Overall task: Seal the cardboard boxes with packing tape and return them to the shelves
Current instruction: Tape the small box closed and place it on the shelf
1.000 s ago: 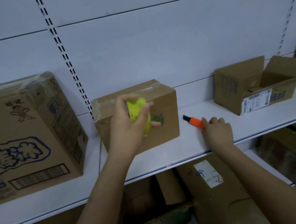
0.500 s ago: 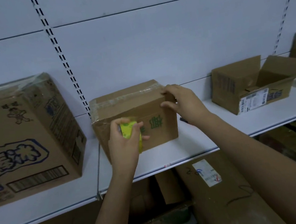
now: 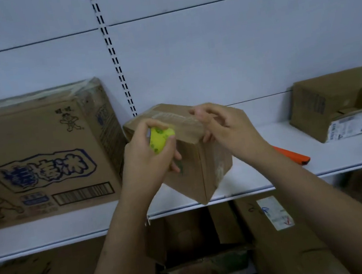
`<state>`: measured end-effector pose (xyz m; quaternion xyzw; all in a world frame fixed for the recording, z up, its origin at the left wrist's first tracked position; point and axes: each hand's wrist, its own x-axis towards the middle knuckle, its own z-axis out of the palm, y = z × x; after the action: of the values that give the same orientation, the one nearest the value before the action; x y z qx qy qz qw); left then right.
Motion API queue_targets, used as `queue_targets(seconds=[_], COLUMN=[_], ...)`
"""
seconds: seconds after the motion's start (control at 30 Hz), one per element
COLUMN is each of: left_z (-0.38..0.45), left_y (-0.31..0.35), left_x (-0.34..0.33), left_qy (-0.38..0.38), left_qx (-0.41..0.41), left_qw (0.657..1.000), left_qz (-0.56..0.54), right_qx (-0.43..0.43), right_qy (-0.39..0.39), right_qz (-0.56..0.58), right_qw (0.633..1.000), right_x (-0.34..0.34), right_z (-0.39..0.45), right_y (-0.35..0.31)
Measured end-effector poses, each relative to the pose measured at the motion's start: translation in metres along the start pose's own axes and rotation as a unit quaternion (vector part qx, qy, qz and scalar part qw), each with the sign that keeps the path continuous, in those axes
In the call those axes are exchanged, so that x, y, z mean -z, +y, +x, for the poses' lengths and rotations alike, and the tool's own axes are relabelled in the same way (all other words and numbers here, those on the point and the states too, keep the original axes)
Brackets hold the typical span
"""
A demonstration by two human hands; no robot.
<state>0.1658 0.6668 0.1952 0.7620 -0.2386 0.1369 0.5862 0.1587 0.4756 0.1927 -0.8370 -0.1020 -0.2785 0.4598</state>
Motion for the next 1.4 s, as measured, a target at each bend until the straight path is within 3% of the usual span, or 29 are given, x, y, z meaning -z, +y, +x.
queue_targets(seconds=[0.1,0.17,0.23,0.37,0.53,0.67,0.87,1.2,1.4], left_z=[0.003,0.006,0.011,0.014,0.011,0.008,0.003,0.005,0.012], left_y=[0.023,0.035,0.043,0.058,0.069,0.069,0.077,0.053,0.029], left_x=[0.009,0.013,0.015,0.017,0.013,0.011,0.033,0.003,-0.011], left_qy=[-0.079,-0.116,-0.132,-0.178,-0.226,-0.236,-0.225,-0.217,-0.202], left_qx=[0.005,-0.004,-0.001,0.051,0.062,0.059,0.045,-0.014,0.018], left_qw=[0.997,0.992,0.988,0.978,0.964,0.953,0.932,0.857,0.875], left_qz=[0.018,0.056,0.084,0.095,0.123,0.183,0.282,0.467,0.439], right_qx=[0.009,0.005,-0.011,-0.021,-0.089,-0.112,-0.165,-0.206,-0.251], right_qy=[-0.023,-0.030,0.014,0.050,0.029,0.030,0.152,0.124,0.071], right_qz=[0.098,0.080,0.048,0.005,0.116,0.133,0.047,0.059,0.142], right_qw=[0.995,0.996,0.999,0.999,0.989,0.984,0.974,0.969,0.955], right_x=[-0.001,-0.007,-0.011,-0.010,0.010,0.013,0.066,0.062,0.056], right_z=[0.009,0.015,0.019,0.018,0.017,0.015,0.035,0.051,0.062], right_y=[-0.024,-0.038,-0.045,-0.052,-0.036,-0.021,0.027,0.073,0.099])
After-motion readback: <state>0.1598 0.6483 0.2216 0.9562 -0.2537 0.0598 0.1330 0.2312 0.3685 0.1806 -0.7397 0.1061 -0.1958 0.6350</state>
